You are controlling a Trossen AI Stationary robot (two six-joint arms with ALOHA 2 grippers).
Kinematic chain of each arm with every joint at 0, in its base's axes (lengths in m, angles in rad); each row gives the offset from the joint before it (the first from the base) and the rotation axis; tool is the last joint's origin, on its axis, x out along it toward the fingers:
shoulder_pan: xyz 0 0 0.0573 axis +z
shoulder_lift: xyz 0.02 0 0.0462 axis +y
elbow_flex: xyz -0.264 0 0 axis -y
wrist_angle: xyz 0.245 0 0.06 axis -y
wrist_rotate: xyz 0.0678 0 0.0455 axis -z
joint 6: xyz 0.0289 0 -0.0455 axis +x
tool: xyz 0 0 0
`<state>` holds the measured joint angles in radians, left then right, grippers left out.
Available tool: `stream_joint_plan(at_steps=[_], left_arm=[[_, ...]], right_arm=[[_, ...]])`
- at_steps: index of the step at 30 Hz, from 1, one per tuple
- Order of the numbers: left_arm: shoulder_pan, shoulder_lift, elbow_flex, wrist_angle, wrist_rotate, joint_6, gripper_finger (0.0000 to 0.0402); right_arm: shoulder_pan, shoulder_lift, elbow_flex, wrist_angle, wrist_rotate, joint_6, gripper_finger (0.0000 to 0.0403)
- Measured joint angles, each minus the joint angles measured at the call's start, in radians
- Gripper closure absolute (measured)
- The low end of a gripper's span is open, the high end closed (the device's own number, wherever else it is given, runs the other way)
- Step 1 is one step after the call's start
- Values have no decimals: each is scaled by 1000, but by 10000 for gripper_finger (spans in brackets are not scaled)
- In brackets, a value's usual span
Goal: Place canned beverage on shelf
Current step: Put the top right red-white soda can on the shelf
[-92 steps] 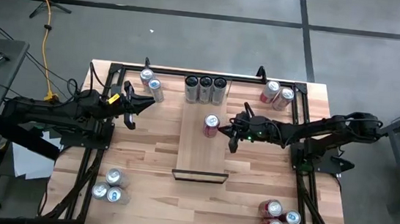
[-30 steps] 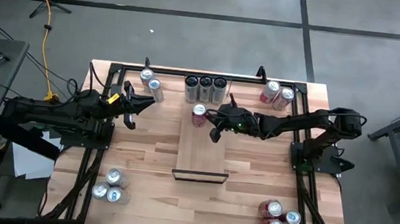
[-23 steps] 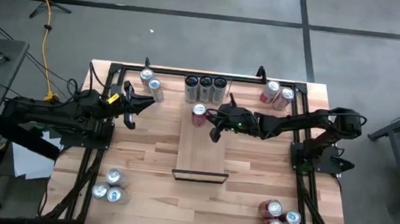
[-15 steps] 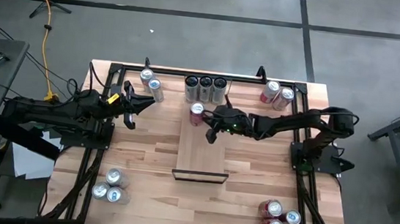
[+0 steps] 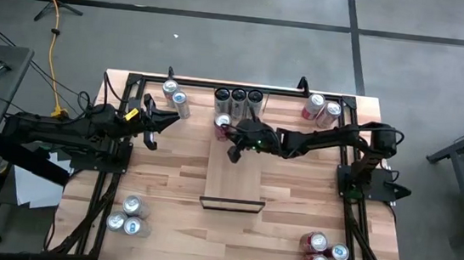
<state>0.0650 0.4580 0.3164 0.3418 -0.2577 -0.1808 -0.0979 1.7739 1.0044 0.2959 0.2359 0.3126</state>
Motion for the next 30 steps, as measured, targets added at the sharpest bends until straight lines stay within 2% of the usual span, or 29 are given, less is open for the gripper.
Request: stream_joint_plan(at_steps=[6, 17, 30], left_arm=[[0, 0, 0, 0, 0, 0, 398], [0, 0, 0, -1, 0, 1, 398], [0, 0, 0, -1, 0, 1, 398]], right_arm=[[-15, 2, 5, -14, 61, 2, 403], [-39, 2, 5, -6, 89, 27, 403], [-56, 2, 5, 30, 59, 55, 403]])
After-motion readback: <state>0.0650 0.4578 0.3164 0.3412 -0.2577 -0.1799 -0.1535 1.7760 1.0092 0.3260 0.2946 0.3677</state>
